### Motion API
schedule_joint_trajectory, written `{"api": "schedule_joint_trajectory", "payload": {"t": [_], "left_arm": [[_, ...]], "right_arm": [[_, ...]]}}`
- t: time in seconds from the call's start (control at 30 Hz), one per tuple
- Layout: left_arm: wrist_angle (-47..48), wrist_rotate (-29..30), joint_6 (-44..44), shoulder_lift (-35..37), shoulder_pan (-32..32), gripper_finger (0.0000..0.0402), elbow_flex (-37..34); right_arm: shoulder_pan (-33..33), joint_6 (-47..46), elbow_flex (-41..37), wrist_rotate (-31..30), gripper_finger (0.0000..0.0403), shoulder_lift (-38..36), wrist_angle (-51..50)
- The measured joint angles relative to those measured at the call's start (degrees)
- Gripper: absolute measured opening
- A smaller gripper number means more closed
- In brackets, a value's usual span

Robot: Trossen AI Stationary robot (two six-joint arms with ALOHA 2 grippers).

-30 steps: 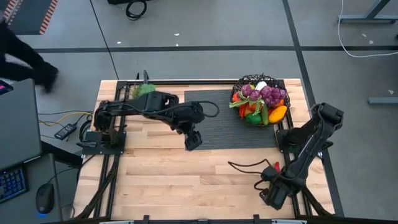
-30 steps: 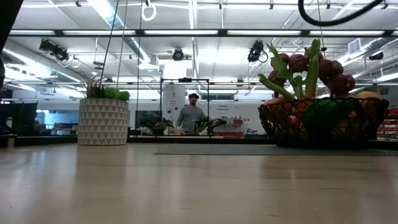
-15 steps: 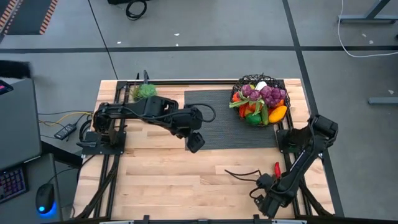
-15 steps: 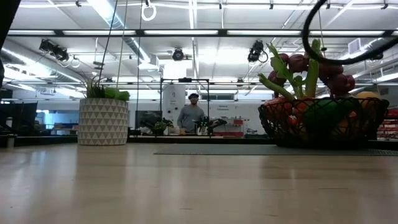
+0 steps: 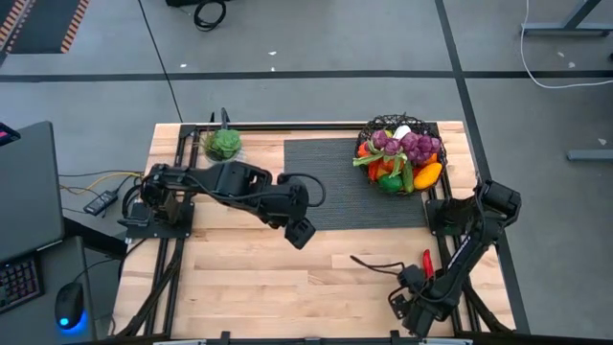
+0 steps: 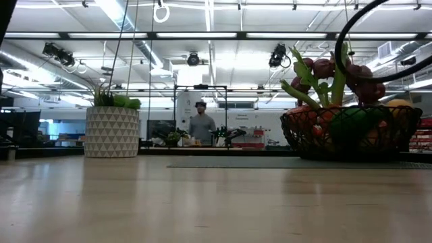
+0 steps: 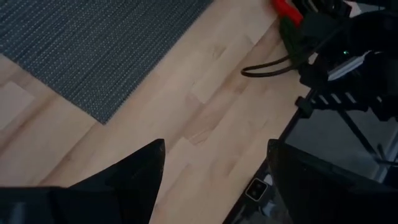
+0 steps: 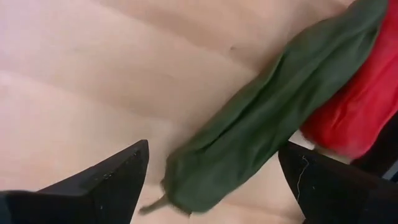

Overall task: Build produce basket
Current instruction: Put the green chili pepper into the black basket

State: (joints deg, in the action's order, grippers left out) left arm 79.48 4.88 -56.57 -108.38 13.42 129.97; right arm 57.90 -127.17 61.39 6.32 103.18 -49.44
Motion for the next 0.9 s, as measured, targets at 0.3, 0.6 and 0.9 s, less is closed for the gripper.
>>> {"api": "schedule_joint_trajectory", "payload": {"t": [0.3,0.6,0.9], "left_arm": [[0.02,0.47,-2.21,0.00,2.72,0.0290,0.00],[-0.22,0.50,-4.88,0.00,4.12,0.0290,0.00],[-15.34,3.03,4.80,-2.27,5.85,0.0290,-0.03]], "right_arm": [[-0.12,0.08,-2.04,-2.75,0.0346,0.00,-0.08],[0.04,-0.59,-5.45,-5.23,0.0345,-0.43,4.07],[0.14,0.77,-5.51,-6.51,0.0342,-0.26,3.25]]}}
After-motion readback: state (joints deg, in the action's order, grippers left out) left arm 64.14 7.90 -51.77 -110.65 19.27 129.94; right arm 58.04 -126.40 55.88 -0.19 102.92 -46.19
